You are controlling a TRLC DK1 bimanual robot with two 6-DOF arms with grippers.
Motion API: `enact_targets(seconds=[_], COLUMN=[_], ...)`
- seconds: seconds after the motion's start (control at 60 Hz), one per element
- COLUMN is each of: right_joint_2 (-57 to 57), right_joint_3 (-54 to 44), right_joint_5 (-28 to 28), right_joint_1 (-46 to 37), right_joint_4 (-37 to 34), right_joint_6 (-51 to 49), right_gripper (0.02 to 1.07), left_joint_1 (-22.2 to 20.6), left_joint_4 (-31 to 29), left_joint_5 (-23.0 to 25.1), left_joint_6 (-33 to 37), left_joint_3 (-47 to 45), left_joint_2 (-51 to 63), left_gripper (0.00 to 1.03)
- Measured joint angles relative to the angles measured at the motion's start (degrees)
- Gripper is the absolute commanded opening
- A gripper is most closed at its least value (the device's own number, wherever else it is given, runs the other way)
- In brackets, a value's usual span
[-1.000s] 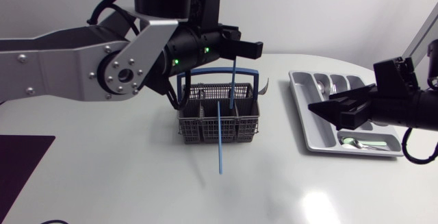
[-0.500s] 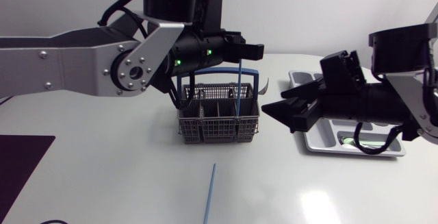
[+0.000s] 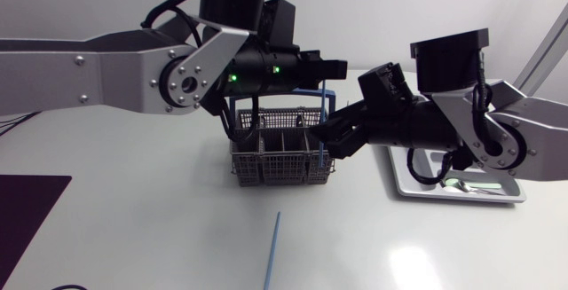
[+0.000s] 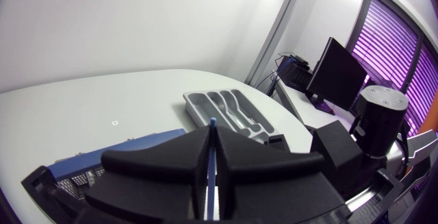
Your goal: Unload the cutlery basket into the drawer organizer.
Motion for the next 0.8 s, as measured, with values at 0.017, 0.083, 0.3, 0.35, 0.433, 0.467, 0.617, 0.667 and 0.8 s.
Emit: enact_targets(seconds=[0.017,0.083,0.3,0.35,0.433,0.467,0.617,0.667,0.8], right_joint_2=[0.2,0.8,1.6,1.6,1.6,1.6,1.4,1.1,-0.5], right_joint_3=[0.0,0.4,0.4,0.4,0.4,0.4,0.2,-0.1,-1.6], right_joint_5=[0.0,0.2,0.1,0.0,0.0,0.3,1.0,0.8,0.8], right_joint_1=[0.0,0.0,0.0,0.0,0.0,0.1,0.2,0.4,0.4], right_joint_4=[0.1,0.1,0.5,0.6,0.8,0.8,1.0,1.0,0.7], right_joint_6=[0.0,0.0,0.6,0.7,1.1,1.5,2.5,2.5,2.5], right_gripper=[0.44,0.31,0.09,0.09,0.08,0.08,0.08,0.08,0.08], left_joint_1=[0.0,0.3,0.3,0.3,0.3,0.3,0.4,0.4,1.1], left_joint_4=[0.0,-0.2,-0.4,-0.4,-0.4,-0.4,-0.4,-1.0,-3.4], left_joint_5=[0.1,0.4,0.9,0.9,1.0,1.1,2.2,2.4,2.6], left_joint_6=[0.0,-0.2,-0.2,-0.2,-0.2,-0.2,-0.1,-0.1,0.3], left_joint_3=[0.0,0.1,0.1,0.2,0.2,0.2,0.6,1.3,5.5], left_joint_2=[0.0,0.0,0.0,0.0,0.0,0.0,0.0,0.0,-0.2], left_gripper=[0.04,0.04,0.04,0.05,0.1,0.13,0.34,0.42,0.49])
